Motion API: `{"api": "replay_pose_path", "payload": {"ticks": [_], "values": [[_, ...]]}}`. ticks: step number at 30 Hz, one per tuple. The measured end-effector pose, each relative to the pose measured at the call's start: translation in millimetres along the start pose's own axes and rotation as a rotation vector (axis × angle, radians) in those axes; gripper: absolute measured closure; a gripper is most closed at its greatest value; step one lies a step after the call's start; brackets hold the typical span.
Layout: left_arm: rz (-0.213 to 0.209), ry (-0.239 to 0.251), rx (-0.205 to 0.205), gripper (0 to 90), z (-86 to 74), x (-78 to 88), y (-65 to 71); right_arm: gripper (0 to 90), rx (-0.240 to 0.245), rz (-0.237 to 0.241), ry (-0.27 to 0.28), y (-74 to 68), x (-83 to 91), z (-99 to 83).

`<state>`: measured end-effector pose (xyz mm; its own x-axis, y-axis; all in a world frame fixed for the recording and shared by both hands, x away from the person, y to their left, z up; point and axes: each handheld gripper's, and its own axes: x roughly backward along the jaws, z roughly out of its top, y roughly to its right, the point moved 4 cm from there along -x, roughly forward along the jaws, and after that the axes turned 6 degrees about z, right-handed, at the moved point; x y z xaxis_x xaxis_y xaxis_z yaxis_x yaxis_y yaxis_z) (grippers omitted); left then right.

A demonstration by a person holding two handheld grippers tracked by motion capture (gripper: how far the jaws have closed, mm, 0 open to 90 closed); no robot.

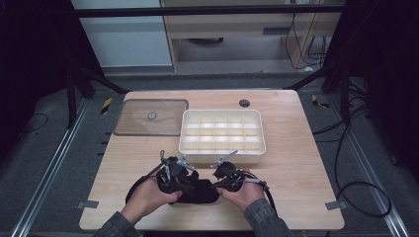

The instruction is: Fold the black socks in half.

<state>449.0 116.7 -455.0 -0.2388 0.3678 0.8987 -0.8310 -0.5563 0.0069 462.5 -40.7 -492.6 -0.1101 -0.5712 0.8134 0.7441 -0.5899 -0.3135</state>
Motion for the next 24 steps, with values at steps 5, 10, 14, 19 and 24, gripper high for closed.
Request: {"api": "replay_pose_path", "payload": {"ticks": [5,10,14,19,24], "values": [[-0.010,-0.008,0.004,79.8,-0.2,-7.8,3.5,84.8,-0.003,-0.009,0.000,1.7,1.7,-1.0],[-0.006,-0.010,0.002,79.7,0.9,-14.0,4.5,84.7,-0.013,-0.010,-0.001,2.4,0.6,-2.0],[-0.006,-0.011,0.008,79.7,0.6,-17.0,3.5,84.7,-0.014,-0.009,0.001,3.2,0.3,-1.9],[-0.023,0.012,0.037,79.5,-1.1,-21.0,3.9,84.5,-0.019,-0.011,0.001,4.1,1.4,-2.4],[-0.032,0.033,0.048,79.2,-0.1,-24.4,6.2,84.3,-0.032,-0.010,0.006,7.3,2.0,-4.4]]}}
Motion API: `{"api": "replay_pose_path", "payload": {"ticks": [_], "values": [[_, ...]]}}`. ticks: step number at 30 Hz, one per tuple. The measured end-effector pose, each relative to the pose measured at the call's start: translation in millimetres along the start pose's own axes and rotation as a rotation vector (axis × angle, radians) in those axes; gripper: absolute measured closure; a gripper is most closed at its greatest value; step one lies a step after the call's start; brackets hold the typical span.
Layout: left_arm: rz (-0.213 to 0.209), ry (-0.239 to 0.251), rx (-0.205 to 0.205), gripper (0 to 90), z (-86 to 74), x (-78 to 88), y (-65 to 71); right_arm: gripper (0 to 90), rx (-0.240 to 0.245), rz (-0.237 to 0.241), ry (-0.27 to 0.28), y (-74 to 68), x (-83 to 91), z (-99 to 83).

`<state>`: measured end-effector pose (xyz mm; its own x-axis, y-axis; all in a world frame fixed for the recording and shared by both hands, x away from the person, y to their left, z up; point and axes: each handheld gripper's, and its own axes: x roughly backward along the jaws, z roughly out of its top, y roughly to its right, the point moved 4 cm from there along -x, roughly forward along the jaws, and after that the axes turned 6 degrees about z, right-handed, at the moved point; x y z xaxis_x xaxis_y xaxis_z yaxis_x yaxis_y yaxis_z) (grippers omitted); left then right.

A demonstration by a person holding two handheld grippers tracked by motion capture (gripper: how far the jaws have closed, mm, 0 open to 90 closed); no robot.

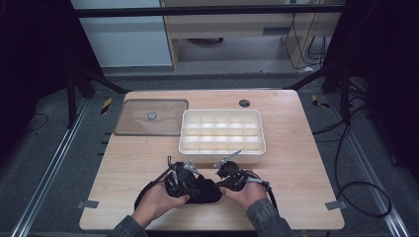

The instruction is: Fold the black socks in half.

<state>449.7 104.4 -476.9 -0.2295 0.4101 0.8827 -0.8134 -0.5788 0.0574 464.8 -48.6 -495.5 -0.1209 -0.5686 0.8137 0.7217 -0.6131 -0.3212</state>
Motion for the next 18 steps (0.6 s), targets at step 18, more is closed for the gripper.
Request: {"api": "replay_pose_path", "payload": {"ticks": [18], "values": [[-0.006,0.108,0.061,62.2,12.2,17.7,4.8,81.5,-0.022,0.020,0.017,3.6,3.3,-6.1]]}}
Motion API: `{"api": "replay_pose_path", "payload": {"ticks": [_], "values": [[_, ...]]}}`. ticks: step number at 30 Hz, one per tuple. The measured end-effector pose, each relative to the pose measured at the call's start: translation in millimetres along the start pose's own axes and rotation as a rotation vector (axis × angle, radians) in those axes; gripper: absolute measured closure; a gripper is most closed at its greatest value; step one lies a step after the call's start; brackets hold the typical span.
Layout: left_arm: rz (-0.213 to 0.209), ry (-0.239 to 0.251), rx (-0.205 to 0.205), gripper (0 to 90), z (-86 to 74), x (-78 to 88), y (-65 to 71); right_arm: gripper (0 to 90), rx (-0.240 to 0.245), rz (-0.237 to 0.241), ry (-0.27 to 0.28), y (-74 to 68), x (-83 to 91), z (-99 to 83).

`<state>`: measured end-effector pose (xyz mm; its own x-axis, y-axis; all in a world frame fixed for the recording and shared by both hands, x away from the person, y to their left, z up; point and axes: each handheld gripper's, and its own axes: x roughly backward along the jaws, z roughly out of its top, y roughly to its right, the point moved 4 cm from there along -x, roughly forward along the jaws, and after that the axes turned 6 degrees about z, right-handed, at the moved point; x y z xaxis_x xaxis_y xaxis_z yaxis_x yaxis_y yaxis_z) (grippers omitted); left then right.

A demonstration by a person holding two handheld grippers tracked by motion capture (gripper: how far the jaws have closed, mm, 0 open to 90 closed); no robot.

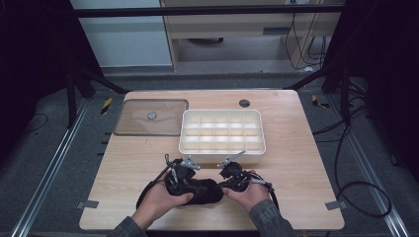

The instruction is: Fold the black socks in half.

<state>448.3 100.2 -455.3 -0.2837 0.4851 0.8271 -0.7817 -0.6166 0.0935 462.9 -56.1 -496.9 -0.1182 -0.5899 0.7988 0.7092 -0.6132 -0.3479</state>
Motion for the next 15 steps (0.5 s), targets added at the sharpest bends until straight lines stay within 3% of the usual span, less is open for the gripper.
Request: {"api": "replay_pose_path", "payload": {"ticks": [3,6,13,14,15], "values": [[0.033,-0.017,-0.008,58.9,-0.1,4.4,-3.7,79.1,-0.002,-0.004,0.000,-0.8,1.1,-0.6],[0.096,-0.037,-0.021,54.5,-3.0,8.1,-11.9,76.4,0.002,-0.011,0.001,-2.1,4.1,-1.6],[0.179,-0.051,-0.003,37.7,-12.4,16.8,-26.7,67.7,0.006,-0.027,0.022,-3.9,15.7,0.1],[0.192,-0.053,0.010,27.3,-14.6,19.1,-30.8,63.9,0.005,-0.040,0.034,-3.1,19.5,2.0],[0.192,-0.053,0.016,24.0,-15.6,20.0,-32.2,62.6,0.004,-0.041,0.037,-3.3,20.5,2.4]]}}
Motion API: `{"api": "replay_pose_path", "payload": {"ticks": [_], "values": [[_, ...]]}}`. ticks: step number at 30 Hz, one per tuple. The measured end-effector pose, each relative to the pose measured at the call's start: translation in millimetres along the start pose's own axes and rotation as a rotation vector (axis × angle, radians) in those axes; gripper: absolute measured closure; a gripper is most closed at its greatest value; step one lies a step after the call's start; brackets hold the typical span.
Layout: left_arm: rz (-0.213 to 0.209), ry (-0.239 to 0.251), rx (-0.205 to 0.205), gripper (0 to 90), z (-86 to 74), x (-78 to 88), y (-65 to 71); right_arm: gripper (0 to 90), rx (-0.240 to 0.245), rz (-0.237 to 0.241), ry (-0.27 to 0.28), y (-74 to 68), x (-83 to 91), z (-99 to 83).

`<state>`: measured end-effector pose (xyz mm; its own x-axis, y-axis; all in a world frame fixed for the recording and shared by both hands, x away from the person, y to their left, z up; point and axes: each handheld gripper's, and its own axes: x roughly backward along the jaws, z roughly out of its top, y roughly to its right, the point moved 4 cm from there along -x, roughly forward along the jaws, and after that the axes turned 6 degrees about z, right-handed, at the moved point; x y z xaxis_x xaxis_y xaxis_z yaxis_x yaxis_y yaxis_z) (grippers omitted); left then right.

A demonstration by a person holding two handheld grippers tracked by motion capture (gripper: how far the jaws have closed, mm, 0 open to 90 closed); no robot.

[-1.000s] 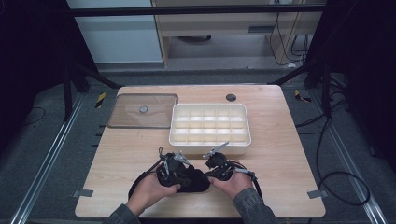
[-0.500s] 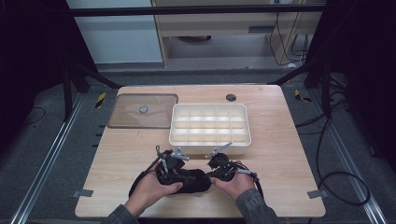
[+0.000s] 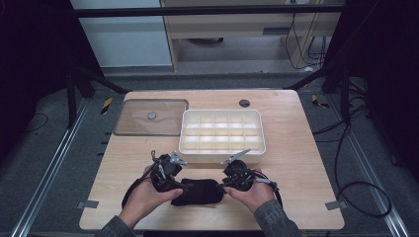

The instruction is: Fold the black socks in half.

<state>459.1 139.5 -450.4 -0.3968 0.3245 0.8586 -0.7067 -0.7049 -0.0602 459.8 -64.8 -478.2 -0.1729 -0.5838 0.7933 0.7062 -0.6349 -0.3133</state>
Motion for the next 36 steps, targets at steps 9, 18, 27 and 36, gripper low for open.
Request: {"api": "replay_pose_path", "payload": {"ticks": [9,18,27,36], "values": [[0.004,-0.002,0.037,20.1,-17.3,4.8,-11.9,56.1,0.014,-0.019,0.011,-6.0,3.7,6.3],[-0.002,-0.016,0.047,24.9,-32.6,2.5,-14.6,56.2,0.015,-0.023,0.001,-6.9,-3.3,11.6],[-0.020,-0.013,0.058,31.1,-43.7,1.3,-15.0,56.5,0.025,-0.026,-0.007,-9.5,-6.3,11.4],[-0.045,-0.026,0.058,38.6,-51.8,-4.9,-10.7,61.8,0.022,-0.026,-0.008,-9.2,-8.8,13.0]]}}
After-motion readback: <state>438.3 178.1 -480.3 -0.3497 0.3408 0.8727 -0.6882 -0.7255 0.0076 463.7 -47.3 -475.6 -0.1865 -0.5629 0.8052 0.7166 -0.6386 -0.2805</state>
